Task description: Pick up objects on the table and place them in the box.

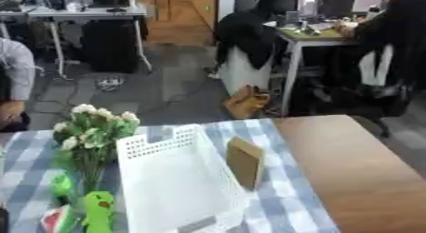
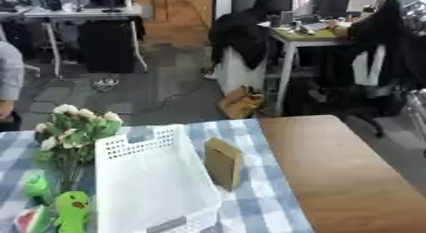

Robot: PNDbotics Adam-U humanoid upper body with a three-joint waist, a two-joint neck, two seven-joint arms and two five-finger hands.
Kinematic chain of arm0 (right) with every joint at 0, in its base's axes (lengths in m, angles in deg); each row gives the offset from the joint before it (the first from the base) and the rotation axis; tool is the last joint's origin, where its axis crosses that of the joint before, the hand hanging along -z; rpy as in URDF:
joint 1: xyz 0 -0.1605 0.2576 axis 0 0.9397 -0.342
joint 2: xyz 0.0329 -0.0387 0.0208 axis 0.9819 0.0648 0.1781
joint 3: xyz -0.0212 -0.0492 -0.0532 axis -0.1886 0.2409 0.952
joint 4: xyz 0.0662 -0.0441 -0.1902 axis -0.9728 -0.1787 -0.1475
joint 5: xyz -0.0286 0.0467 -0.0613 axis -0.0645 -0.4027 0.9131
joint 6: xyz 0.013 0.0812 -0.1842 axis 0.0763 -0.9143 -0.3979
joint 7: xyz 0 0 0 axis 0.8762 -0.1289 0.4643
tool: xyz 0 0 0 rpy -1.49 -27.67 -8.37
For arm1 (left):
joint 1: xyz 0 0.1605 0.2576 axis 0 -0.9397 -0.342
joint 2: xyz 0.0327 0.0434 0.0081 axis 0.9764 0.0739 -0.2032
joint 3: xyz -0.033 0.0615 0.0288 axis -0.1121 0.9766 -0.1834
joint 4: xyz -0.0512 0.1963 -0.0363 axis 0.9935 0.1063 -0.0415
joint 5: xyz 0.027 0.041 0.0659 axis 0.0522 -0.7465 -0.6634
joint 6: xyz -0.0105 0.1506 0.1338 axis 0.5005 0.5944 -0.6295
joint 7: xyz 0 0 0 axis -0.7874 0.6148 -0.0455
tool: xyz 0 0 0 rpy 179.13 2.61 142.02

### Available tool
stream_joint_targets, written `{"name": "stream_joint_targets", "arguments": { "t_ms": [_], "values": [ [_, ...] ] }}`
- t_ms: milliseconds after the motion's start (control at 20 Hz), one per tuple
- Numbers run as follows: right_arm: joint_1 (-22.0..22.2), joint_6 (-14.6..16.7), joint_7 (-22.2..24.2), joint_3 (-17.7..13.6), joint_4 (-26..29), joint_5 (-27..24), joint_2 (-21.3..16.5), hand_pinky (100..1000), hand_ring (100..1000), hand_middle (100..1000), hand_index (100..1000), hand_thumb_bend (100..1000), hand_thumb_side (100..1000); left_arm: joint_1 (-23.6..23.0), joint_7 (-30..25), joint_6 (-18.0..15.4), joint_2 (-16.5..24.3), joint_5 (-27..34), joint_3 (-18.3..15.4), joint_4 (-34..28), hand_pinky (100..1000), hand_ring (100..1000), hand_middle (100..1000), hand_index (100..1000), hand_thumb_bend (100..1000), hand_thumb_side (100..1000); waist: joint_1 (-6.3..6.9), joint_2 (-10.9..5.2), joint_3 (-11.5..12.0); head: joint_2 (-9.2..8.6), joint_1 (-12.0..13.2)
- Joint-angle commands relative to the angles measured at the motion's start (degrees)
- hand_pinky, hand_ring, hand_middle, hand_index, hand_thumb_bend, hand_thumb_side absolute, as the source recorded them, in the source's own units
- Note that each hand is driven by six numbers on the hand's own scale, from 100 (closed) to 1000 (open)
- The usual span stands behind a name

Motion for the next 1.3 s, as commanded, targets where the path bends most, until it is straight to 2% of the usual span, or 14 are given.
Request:
{"name": "stream_joint_targets", "arguments": {
  "t_ms": [50,250,450,750,800,850,900,1200,1300],
  "values": [
    [-1.5,-2.1,5.0,0.5,0.8,3.3,-1.5,926,1000,1000,994,100,1000,0.7,-0.3,0.1,0.2,0.2,0.2,-0.7,783,975,901,1000,100,879,0.40,-1.57,0.2,-0.88,-0.8],
    [-2.3,-4.4,12.0,2.3,-0.1,8.0,-0.5,931,1000,1000,1000,100,1000,0.7,-0.4,0.2,0.0,0.2,0.4,-0.7,783,975,901,1000,100,877,0.31,-1.76,0.5,-1.34,-1.3],
    [-3.2,-5.0,18.3,4.3,-4.5,12.9,1.4,938,1000,1000,1000,107,1000,0.6,-0.5,0.2,-0.3,0.3,0.5,-0.7,783,975,901,1000,100,876,0.18,-1.95,0.8,-1.49,-1.9],
    [-4.9,-2.7,24.3,7.2,-12.7,19.0,5.1,941,1000,1000,1000,140,1000,0.5,-0.7,0.2,-0.7,0.5,0.6,-0.7,783,975,901,1000,100,876,0.13,-2.01,1.0,-2.22,-2.8],
    [-5.0,-2.3,25.3,7.9,-14.0,19.7,5.6,942,1000,1000,1000,178,1000,0.5,-0.7,0.2,-0.7,0.5,0.6,-0.7,783,975,901,1000,100,876,0.11,-2.01,1.0,-2.49,-2.7],
    [-5.2,-1.9,26.1,8.3,-15.2,20.2,6.1,942,1000,1000,1000,178,1000,0.5,-0.8,0.2,-0.8,0.5,0.7,-0.7,783,975,901,1000,100,876,0.10,-2.02,1.1,-2.61,-2.7],
    [-5.3,-1.6,27.4,9.1,-17.0,21.2,6.7,951,1000,1000,1000,250,1000,0.5,-0.8,0.2,-0.9,0.5,0.7,-0.7,783,975,901,1000,100,875,0.05,-2.01,1.2,-3.03,-2.7],
    [-7.0,0.3,32.5,11.7,-25.7,26.9,9.2,965,1000,1000,1000,284,1000,0.6,-1.0,0.3,-1.1,0.6,0.8,-0.7,783,975,901,1000,100,875,-0.08,-2.00,1.5,-5.26,-2.5],
    [-7.4,0.8,34.2,12.1,-28.0,28.1,9.8,970,1000,1000,1000,255,1000,0.5,-1.0,0.3,-1.1,0.7,0.8,-0.7,783,975,901,1000,100,874,-0.10,-2.01,1.6,-5.81,-2.6]
  ]
}}
